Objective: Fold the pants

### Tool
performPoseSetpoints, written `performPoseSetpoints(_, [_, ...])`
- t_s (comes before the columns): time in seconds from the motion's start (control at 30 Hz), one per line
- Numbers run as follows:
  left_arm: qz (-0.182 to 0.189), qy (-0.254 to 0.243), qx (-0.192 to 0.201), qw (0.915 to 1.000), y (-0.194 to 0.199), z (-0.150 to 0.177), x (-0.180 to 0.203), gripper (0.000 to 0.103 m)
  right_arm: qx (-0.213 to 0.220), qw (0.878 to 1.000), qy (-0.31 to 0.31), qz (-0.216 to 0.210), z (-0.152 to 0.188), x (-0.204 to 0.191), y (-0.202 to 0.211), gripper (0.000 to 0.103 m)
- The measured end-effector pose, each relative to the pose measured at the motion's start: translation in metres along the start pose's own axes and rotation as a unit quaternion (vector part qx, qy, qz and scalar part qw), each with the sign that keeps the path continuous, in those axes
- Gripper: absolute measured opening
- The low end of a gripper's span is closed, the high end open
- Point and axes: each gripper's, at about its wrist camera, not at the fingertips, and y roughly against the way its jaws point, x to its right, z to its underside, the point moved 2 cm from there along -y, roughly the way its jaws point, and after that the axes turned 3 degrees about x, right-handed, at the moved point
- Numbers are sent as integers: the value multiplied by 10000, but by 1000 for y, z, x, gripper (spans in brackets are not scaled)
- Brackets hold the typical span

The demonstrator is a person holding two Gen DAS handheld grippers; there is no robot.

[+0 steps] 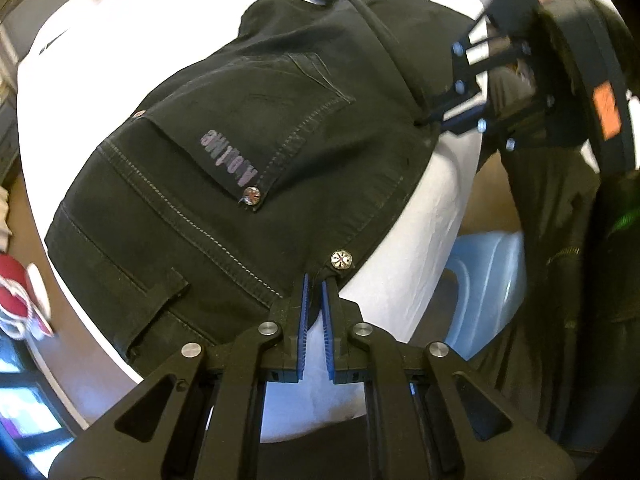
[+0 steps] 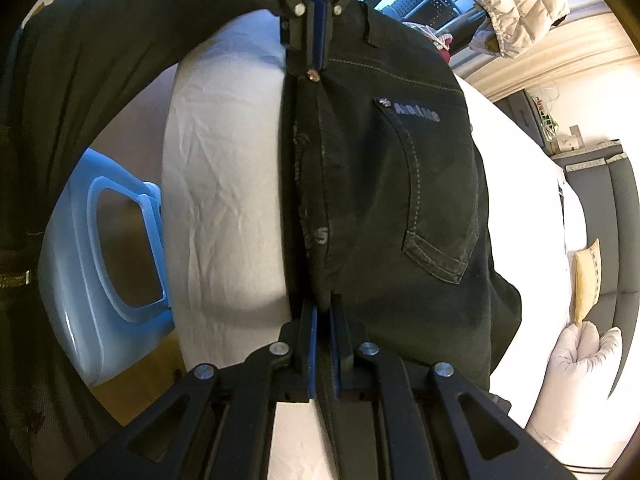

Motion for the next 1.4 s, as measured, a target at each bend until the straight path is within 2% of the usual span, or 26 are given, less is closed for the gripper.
performPoseSetpoints(0.1, [44, 113, -25, 9999, 8, -2, -3, 8, 14, 9998, -187, 18, -2, 4, -5, 9])
performPoseSetpoints(0.3, [5, -53, -336, 9994, 46, -5, 2, 9, 55, 9986, -522, 51, -6, 8, -10, 11])
performPoseSetpoints(0.37, [-182, 7, -175, 9997, 62, -11, -3, 9, 66, 9982, -597, 87, -8, 9, -12, 11])
performPoseSetpoints(0.47, [-85, 258, 230, 9994, 74, -27, -5, 9, 66, 9974, -704, 123, -9, 11, -16, 11])
performPoseSetpoints(0.53, [-39, 381, 474, 9981, 65, -48, -3, 9, 72, 9962, -861, 138, -11, 14, -18, 12])
performPoseSetpoints(0.63, [18, 558, 557, 9969, 33, -76, 1, 9, 142, 9933, -1134, 195, -11, 15, -20, 13])
performPoseSetpoints(0.7, [217, 922, 525, 9941, -1, -87, -4, 9, 228, 9890, -1440, 232, -9, 20, -19, 18])
performPoseSetpoints(0.73, [149, 1087, 354, 9933, -23, -88, -8, 9, 262, 9868, -1573, 272, -8, 22, -19, 25])
performPoseSetpoints(0.77, [55, 1155, 196, 9931, -41, -85, -11, 9, 296, 9836, -1746, 345, -6, 26, -17, 39])
performPoseSetpoints(0.8, [51, 1216, 270, 9922, -48, -85, -11, 9, 356, 9789, -1970, 420, -2, 31, -15, 50])
performPoseSetpoints(0.83, [85, 1315, 447, 9903, -48, -82, -12, 9, 421, 9750, -2147, 381, 1, 34, -12, 75])
performPoseSetpoints(0.87, [220, 1532, 525, 9865, -46, -79, -17, 9, 569, 9686, -2406, 264, 7, 37, -6, 84])
performPoseSetpoints(0.93, [395, 1783, 529, 9818, -42, -78, -23, 9, 842, 9539, -2876, 172, 20, 44, 5, 84])
performPoseSetpoints(0.97, [418, 1828, 510, 9809, -40, -79, -24, 9, 939, 9427, -3199, 106, 29, 49, 10, 84])
performPoseSetpoints(1.0, [410, 1906, 479, 9796, -35, -83, -24, 9, 1049, 9274, -3592, -23, 41, 58, 14, 83])
performPoseSetpoints(1.03, [336, 1950, 530, 9788, -26, -89, -23, 9, 1219, 9064, -4040, -180, 56, 70, 18, 78])
performPoseSetpoints(1.1, [403, 1944, 846, 9764, -11, -100, -18, 9, 1612, 8459, -5066, -426, 93, 104, 26, 71])
performPoseSetpoints(1.13, [489, 1975, 995, 9740, -6, -107, -16, 9, 1778, 8102, -5564, -484, 116, 121, 28, 70])
performPoseSetpoints(1.17, [527, 2032, 1106, 9714, -4, -113, -15, 9, 1960, 7669, -6090, -507, 145, 142, 29, 69])
performPoseSetpoints(1.2, [482, 2091, 1113, 9703, -8, -120, -15, 9, 2121, 7353, -6417, -513, 167, 157, 30, 67])
performPoseSetpoints(1.23, [422, 2137, 1005, 9708, -19, -124, -16, 9, 2424, 6844, -6856, -524, 200, 179, 30, 65])
performPoseSetpoints(1.3, [248, 2306, 685, 9703, -45, -122, -20, 9, 2769, 6206, -7315, -560, 238, 204, 26, 65])
performPoseSetpoints(1.33, [255, 2443, 662, 9671, -57, -118, -22, 9, 2929, 5825, -7556, -625, 258, 217, 21, 65])
performPoseSetpoints(1.37, [306, 2541, 814, 9633, -58, -109, -23, 9, 3096, 5404, -7785, -777, 280, 232, 12, 65])
performPoseSetpoints(1.4, [428, 2708, 927, 9572, -59, -105, -26, 9, 3161, 5175, -7905, -860, 292, 240, 5, 65])
